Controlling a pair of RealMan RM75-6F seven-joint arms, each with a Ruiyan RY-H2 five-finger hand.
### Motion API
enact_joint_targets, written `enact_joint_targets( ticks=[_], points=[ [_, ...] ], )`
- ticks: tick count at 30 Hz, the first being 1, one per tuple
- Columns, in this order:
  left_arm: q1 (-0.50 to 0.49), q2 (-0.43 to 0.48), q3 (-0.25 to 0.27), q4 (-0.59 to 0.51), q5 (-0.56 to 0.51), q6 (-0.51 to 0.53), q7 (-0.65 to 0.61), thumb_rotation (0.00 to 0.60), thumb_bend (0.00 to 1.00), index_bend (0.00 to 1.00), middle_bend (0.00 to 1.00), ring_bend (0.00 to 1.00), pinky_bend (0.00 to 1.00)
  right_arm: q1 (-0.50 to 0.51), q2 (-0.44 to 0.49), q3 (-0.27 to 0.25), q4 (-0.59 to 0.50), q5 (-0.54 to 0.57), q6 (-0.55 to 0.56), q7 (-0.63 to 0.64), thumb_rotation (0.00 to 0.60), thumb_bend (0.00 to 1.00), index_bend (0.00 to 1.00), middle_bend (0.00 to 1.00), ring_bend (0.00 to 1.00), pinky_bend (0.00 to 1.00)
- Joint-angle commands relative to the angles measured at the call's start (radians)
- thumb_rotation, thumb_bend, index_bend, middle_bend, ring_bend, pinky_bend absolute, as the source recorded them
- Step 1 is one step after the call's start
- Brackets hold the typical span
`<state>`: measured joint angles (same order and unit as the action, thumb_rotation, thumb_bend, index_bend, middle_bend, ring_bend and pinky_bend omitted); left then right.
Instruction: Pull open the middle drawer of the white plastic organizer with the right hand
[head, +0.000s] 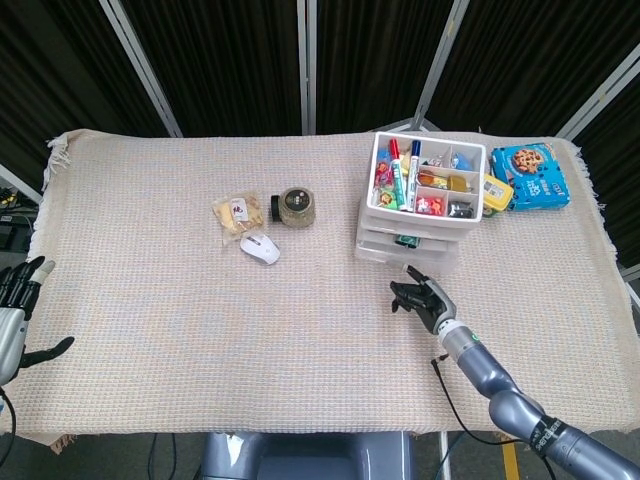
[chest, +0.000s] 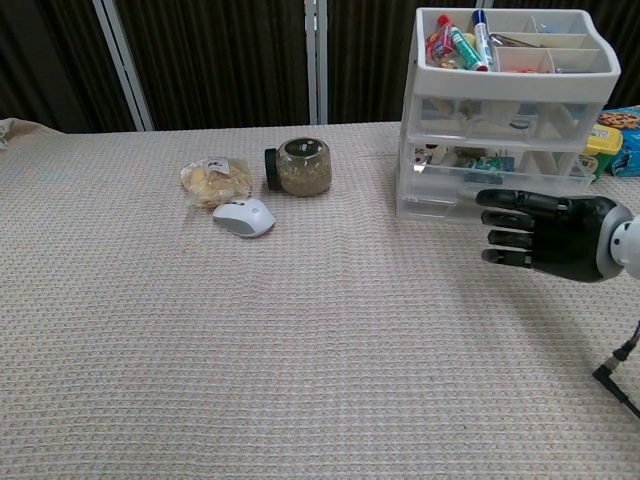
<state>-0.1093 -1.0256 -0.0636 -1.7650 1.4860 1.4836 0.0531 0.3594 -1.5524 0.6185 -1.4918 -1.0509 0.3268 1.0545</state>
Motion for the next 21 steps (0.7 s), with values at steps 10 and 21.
enact_joint_targets(
  ticks=[10,21],
  points=[
    [0.006,0.007,0.000,-0.004,0.005,0.012,-0.014,0.600,0.05,0.00,0.00,0.00,0.00,-0.102,0.054,-0.020,-0.128,-0.191,0.024,-0.001,0.600,0.36,0.29,0.83,0.86,0.64],
    [0.013,0.012,-0.002,-0.008,0.007,0.027,-0.016,0.600,0.05,0.00,0.00,0.00,0.00,-0.125,0.063,-0.125,-0.123,-0.367,0.451,-0.602,0.600,0.30,0.14,0.79,0.84,0.63]
  ],
)
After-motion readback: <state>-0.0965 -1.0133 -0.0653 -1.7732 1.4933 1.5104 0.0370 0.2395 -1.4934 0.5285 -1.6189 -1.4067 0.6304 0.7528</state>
